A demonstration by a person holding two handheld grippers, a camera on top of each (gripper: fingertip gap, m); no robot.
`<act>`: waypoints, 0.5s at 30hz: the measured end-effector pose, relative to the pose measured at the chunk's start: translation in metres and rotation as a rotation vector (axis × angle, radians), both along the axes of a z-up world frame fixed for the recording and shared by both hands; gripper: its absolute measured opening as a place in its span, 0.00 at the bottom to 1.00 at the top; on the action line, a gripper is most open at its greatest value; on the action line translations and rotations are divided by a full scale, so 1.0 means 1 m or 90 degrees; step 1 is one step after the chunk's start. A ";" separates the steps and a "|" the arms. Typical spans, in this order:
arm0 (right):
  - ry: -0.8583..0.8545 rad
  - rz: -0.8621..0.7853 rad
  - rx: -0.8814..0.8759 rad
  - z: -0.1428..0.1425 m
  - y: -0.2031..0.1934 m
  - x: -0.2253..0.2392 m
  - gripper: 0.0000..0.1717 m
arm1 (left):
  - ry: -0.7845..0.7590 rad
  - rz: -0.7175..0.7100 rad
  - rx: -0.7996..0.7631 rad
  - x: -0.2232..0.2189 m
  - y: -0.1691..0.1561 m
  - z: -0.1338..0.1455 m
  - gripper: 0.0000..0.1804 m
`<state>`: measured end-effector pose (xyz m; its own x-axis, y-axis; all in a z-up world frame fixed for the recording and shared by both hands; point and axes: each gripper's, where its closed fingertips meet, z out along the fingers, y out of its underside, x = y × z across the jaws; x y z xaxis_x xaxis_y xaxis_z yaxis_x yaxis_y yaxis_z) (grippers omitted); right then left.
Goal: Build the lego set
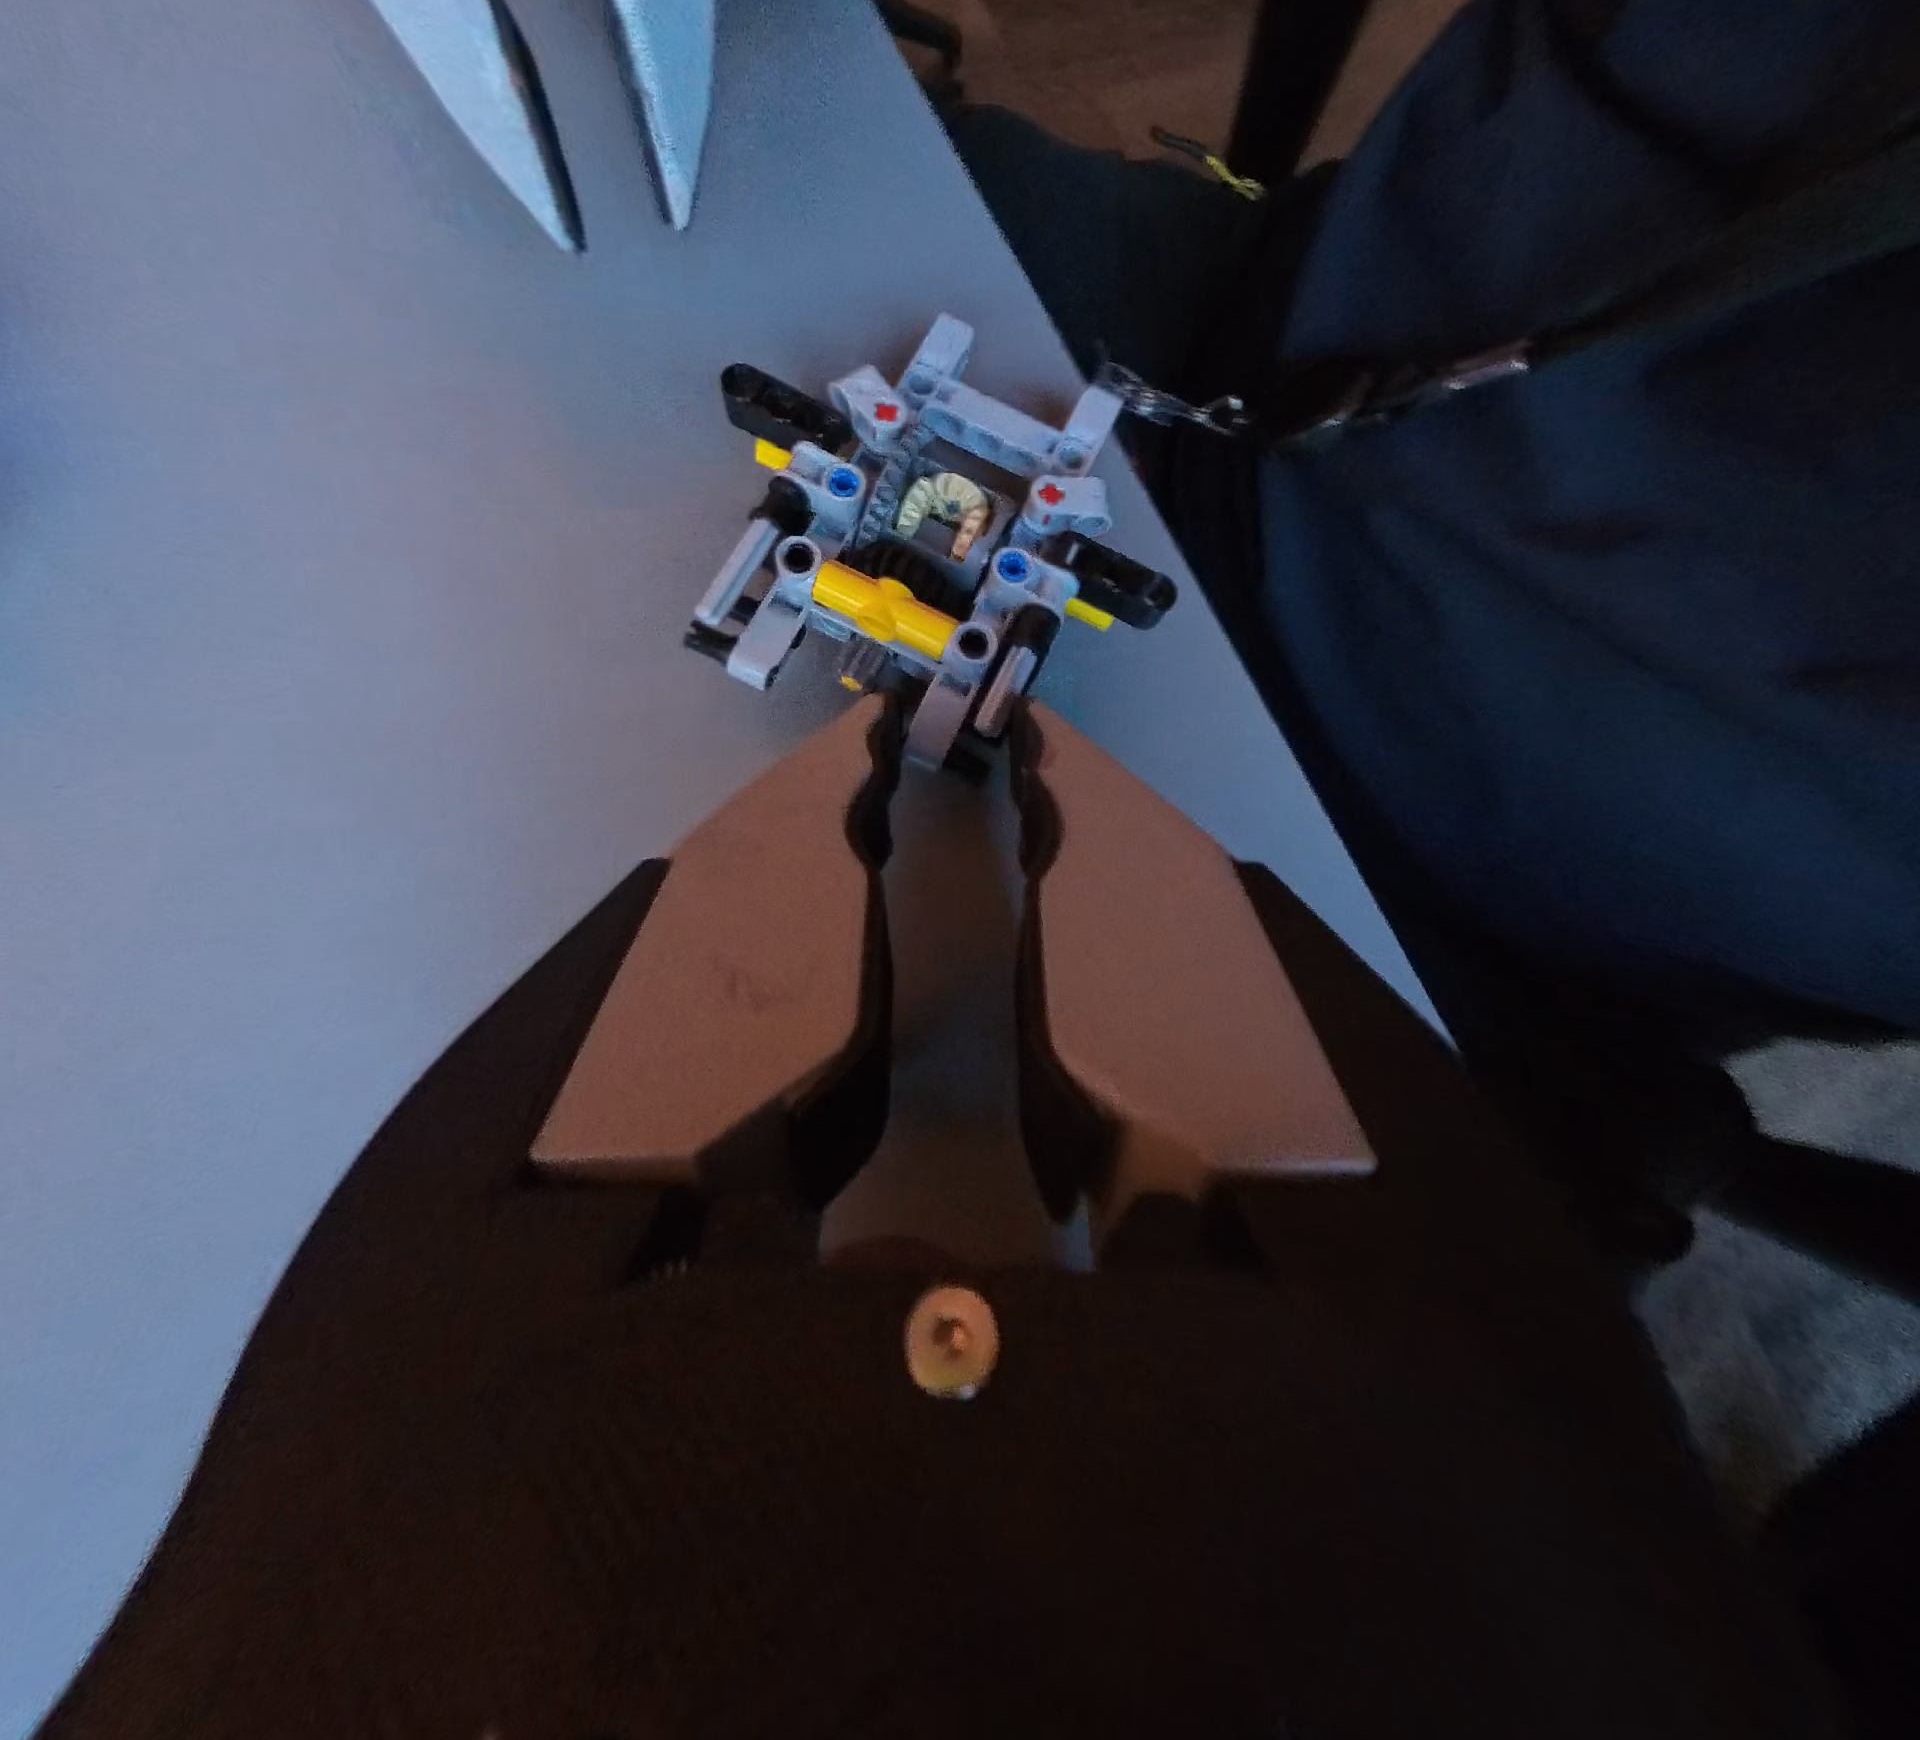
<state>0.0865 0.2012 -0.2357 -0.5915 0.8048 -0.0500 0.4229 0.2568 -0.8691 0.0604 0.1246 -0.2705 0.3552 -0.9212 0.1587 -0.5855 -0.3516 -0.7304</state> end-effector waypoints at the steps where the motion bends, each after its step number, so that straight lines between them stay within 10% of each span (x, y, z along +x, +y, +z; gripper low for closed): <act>1: -0.009 0.039 -0.013 0.000 -0.008 0.000 0.06 | -0.005 -0.018 -0.011 0.000 -0.004 0.000 0.10; 7: -0.040 0.152 0.094 -0.025 -0.038 -0.013 0.21 | 0.002 -0.054 0.005 -0.006 -0.009 0.000 0.10; 15: -0.063 0.176 0.143 -0.034 -0.062 -0.016 0.03 | -0.033 -0.058 -0.101 -0.031 -0.001 0.002 0.11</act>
<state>0.0709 0.1388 -0.2693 -0.7890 0.6130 0.0415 0.3904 0.5523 -0.7366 0.0297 0.1235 -0.2681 0.2585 -0.9115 0.3201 -0.5836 -0.4113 -0.7002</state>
